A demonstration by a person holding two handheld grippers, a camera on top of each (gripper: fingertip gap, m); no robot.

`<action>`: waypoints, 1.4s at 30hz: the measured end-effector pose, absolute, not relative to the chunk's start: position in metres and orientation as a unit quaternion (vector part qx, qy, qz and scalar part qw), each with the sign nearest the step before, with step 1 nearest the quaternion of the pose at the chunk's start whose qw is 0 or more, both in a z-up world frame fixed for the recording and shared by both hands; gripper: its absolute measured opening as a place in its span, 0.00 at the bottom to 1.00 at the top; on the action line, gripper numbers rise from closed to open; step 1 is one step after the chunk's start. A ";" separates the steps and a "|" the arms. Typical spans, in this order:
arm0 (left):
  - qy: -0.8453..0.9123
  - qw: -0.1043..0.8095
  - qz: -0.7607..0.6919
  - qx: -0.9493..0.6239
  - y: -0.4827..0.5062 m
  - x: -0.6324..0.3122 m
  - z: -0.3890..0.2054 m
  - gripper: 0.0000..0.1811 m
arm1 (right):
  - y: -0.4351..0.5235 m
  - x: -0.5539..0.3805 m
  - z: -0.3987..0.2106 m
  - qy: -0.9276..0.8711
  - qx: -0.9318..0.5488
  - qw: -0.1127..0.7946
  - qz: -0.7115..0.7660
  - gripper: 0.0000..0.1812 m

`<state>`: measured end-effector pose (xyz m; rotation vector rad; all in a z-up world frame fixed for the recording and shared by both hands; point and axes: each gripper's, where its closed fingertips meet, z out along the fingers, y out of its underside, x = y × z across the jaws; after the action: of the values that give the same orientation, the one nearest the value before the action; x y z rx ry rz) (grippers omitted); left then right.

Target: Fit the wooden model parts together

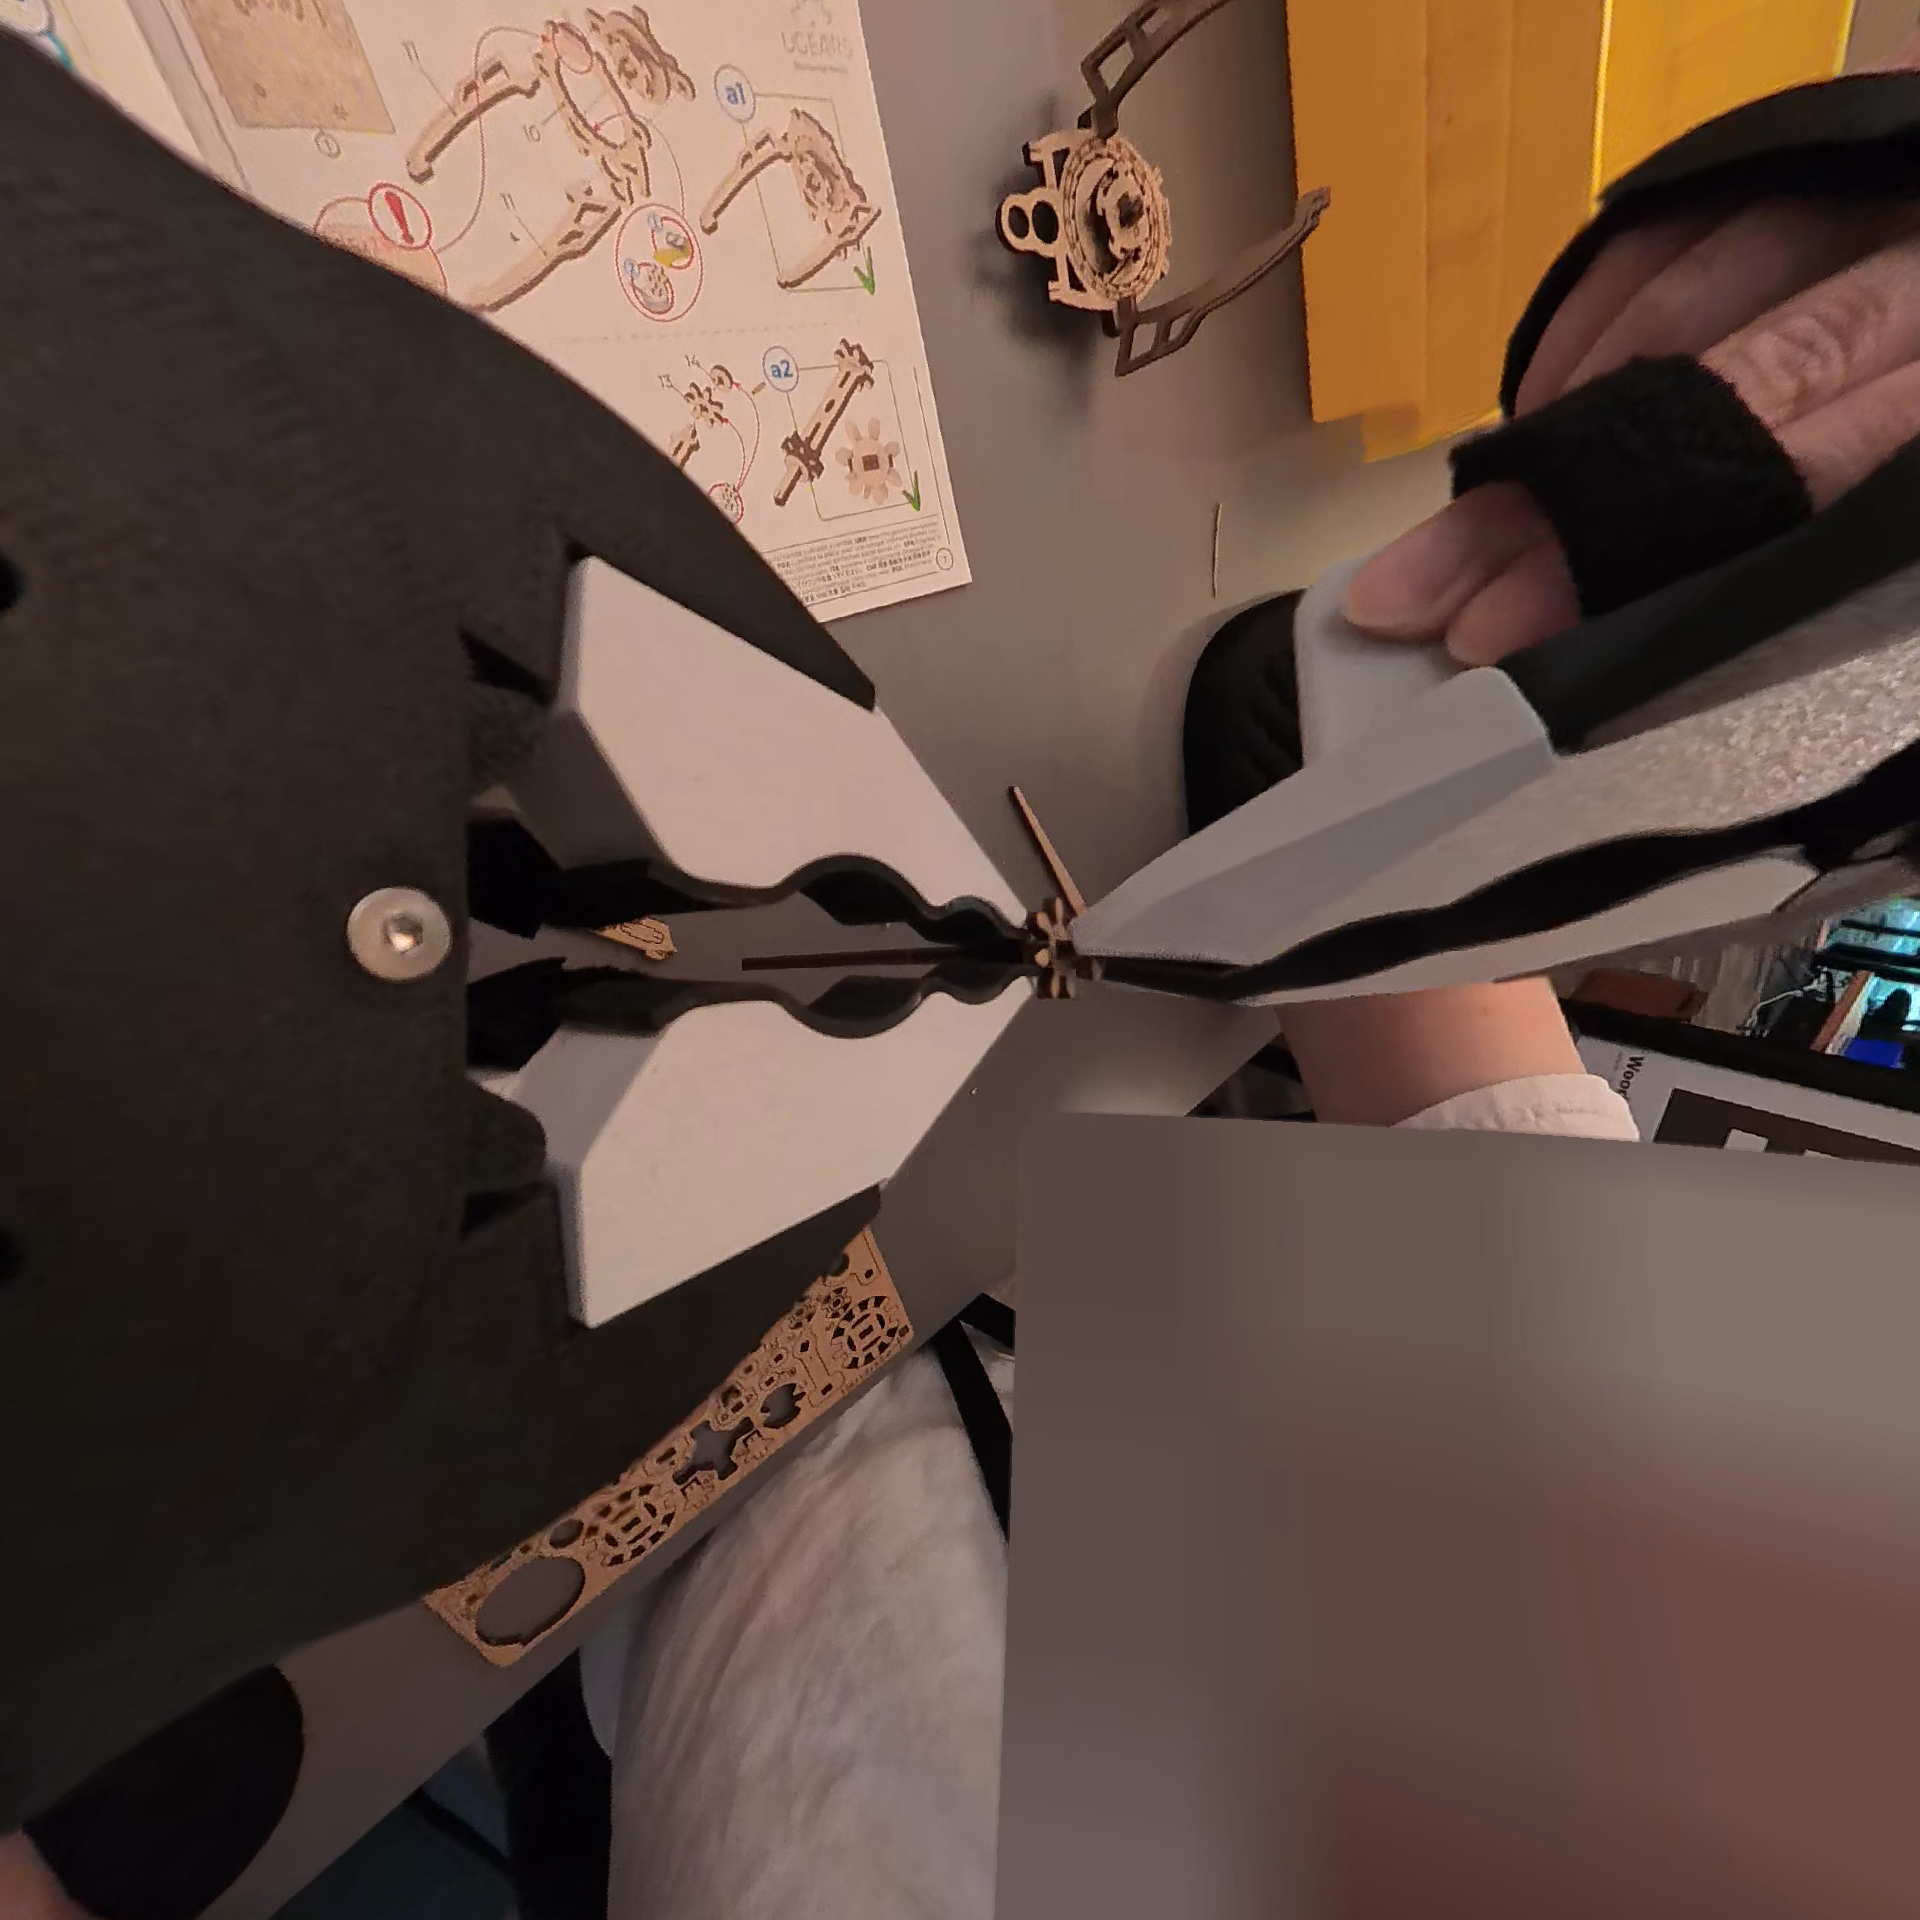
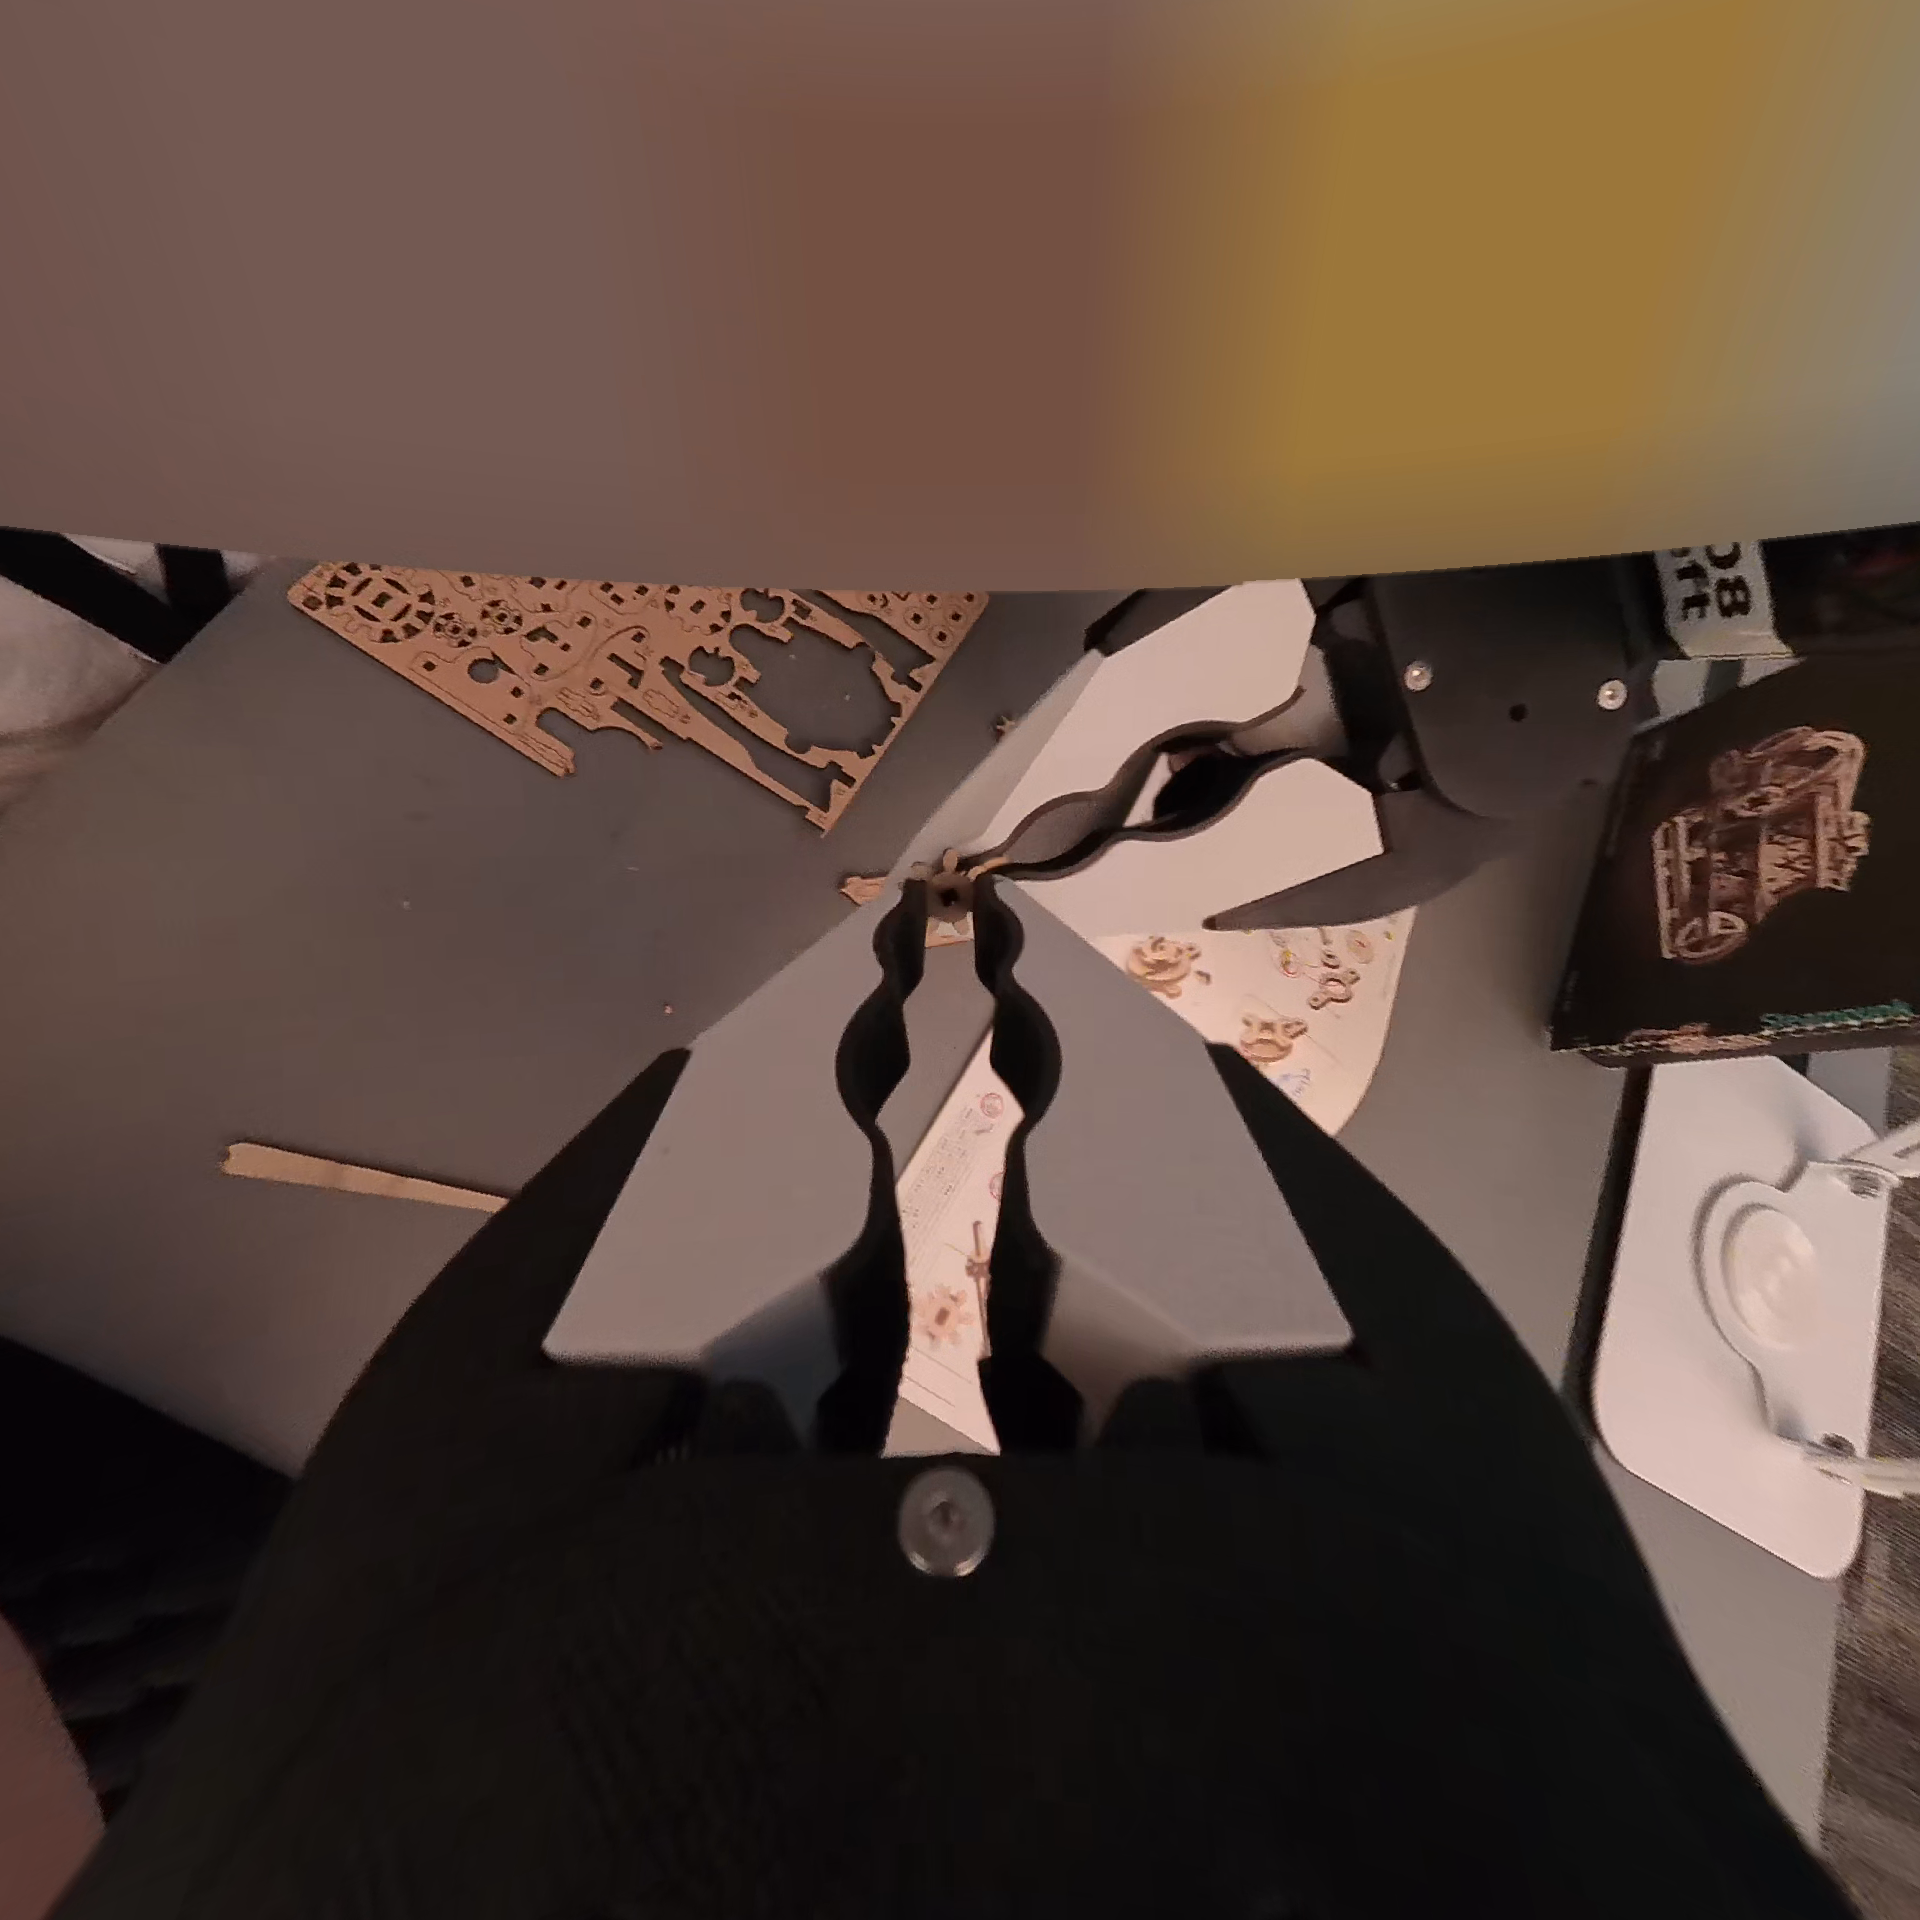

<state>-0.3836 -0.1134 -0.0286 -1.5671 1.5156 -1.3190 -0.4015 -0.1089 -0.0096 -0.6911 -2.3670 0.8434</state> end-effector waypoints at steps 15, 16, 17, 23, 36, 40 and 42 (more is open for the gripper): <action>0.594 0.293 -0.490 -0.567 -0.124 -0.381 -0.026 0.00 | -0.122 -0.398 -0.005 -0.855 -0.214 0.234 0.412 0.05; 0.592 0.292 -0.493 -0.567 -0.124 -0.382 -0.026 0.00 | -0.122 -0.399 -0.005 -0.853 -0.214 0.236 0.413 0.05; 0.590 0.292 -0.496 -0.566 -0.124 -0.382 -0.025 0.00 | -0.122 -0.399 -0.005 -0.852 -0.212 0.237 0.416 0.05; 0.587 0.300 -0.501 -0.560 -0.123 -0.383 -0.020 0.00 | -0.122 -0.401 0.001 -0.843 -0.198 0.256 0.430 0.05; 0.575 0.305 -0.502 -0.570 -0.117 -0.387 -0.021 0.00 | -0.114 -0.405 -0.003 -0.854 -0.210 0.286 0.380 0.05; 0.558 0.311 -0.521 -0.566 -0.118 -0.382 -0.010 0.00 | -0.116 -0.401 0.009 -0.834 -0.220 0.264 0.433 0.05; 0.538 0.318 -0.542 -0.562 -0.117 -0.379 0.000 0.00 | -0.114 -0.399 0.018 -0.817 -0.228 0.261 0.460 0.05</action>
<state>-0.3794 -0.1172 0.0003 -1.4789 1.4151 -1.4258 -0.3991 -0.1140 0.0177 -0.6173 -2.2126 1.2462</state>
